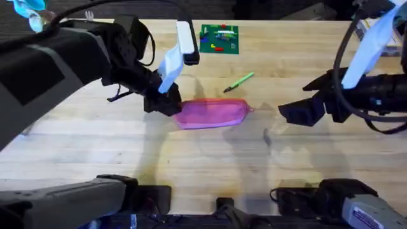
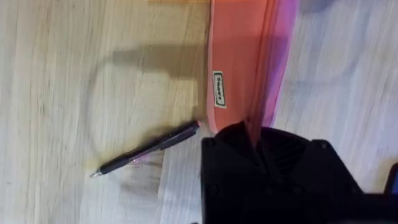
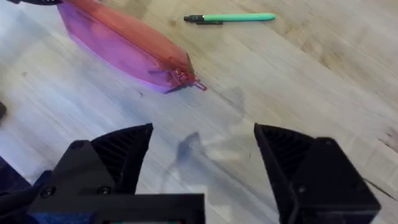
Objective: Unzip the bag, pick up the pens from the table one at a time and place them inside, then zip the bag closed.
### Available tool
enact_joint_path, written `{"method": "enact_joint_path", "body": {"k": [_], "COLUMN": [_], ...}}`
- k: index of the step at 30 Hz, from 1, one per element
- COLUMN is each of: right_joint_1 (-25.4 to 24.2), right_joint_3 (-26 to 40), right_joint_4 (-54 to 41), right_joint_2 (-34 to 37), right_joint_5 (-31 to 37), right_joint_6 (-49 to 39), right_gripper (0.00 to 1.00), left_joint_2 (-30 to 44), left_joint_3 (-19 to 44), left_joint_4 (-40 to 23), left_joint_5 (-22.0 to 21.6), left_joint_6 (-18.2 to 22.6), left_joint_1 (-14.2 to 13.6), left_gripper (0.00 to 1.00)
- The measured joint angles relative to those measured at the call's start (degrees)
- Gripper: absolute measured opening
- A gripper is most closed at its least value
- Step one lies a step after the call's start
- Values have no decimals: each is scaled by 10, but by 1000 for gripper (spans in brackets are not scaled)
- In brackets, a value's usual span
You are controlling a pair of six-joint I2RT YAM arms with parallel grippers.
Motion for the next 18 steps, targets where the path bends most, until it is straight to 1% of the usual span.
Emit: {"method": "enact_joint_path", "body": {"k": [18], "right_joint_1": [0], "right_joint_3": [0], "right_joint_4": [5], "right_joint_2": [0], "right_joint_5": [0], "right_joint_6": [2], "right_gripper": [997], "left_joint_2": [0], "left_joint_3": [0], "left_joint_4": [1], "left_joint_5": [0], "left_joint_6": [0], "left_joint_1": [0], "left_gripper": [43]}}
